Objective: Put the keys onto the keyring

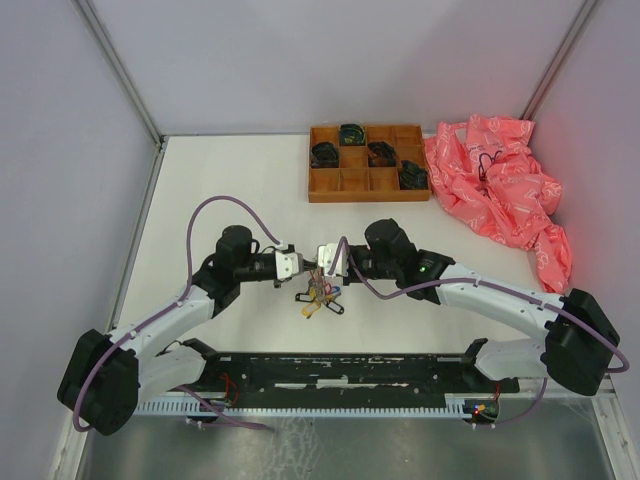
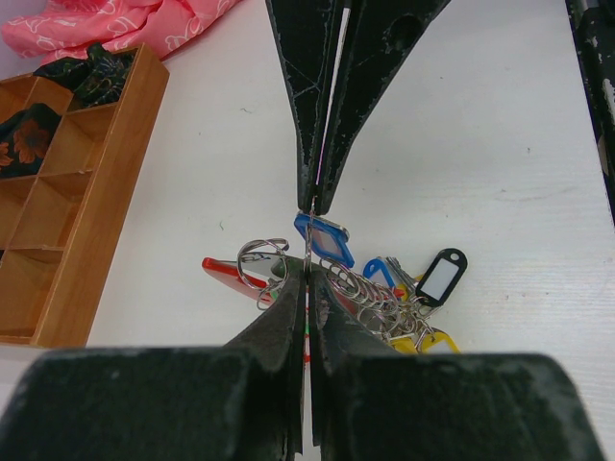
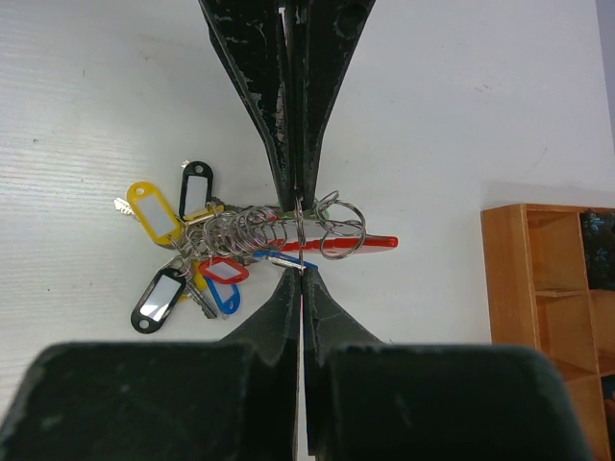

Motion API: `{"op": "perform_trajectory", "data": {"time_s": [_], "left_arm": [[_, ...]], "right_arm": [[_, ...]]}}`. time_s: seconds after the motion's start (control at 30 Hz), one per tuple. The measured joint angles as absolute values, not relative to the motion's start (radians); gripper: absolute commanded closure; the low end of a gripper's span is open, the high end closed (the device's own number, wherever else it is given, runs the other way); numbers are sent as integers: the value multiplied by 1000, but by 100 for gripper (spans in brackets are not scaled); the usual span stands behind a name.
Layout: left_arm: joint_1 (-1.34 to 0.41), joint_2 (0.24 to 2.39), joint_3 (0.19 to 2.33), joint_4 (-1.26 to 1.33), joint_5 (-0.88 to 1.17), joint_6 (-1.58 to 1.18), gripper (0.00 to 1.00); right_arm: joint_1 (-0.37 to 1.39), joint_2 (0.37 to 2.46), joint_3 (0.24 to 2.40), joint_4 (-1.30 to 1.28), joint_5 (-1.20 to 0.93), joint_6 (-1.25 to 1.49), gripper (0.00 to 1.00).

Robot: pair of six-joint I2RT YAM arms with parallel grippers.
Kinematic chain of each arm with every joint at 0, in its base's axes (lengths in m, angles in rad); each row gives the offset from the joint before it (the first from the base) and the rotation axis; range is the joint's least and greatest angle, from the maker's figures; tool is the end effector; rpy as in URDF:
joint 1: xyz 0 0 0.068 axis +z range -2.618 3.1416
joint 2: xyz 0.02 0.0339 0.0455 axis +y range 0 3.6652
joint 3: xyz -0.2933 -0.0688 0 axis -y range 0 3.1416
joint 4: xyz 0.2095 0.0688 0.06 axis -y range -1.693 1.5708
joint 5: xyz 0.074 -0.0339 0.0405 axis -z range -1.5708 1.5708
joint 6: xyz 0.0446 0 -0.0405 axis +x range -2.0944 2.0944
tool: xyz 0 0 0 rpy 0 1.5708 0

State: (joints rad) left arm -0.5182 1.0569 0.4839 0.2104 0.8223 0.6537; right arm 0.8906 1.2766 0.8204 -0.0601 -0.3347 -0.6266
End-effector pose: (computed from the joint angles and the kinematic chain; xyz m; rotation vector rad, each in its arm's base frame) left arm 0.1419 -0.1185 0.2687 1.4403 1.1949 -0.6958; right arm 0.1461 0.2039 0.2984 -1.5835 1.3726 0.5091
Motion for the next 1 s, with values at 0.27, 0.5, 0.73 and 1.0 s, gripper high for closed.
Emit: {"op": "perform_trajectory", "data": {"time_s": [0.27,0.5,0.73,1.0], "left_arm": [[-518,1057,484,210,823,654,97],[-518,1057,484,210,823,654,97],[-518,1057,484,210,823,654,97],[-518,1057,484,210,823,654,97]], "right_arm": [[892,1277,820,-59,-334,-627,99],[895,1280,820,-52,-335,-627,99],[895,1280,820,-45,-330,-627,99],[895,1280,820,-46,-327,-627,99]]}}
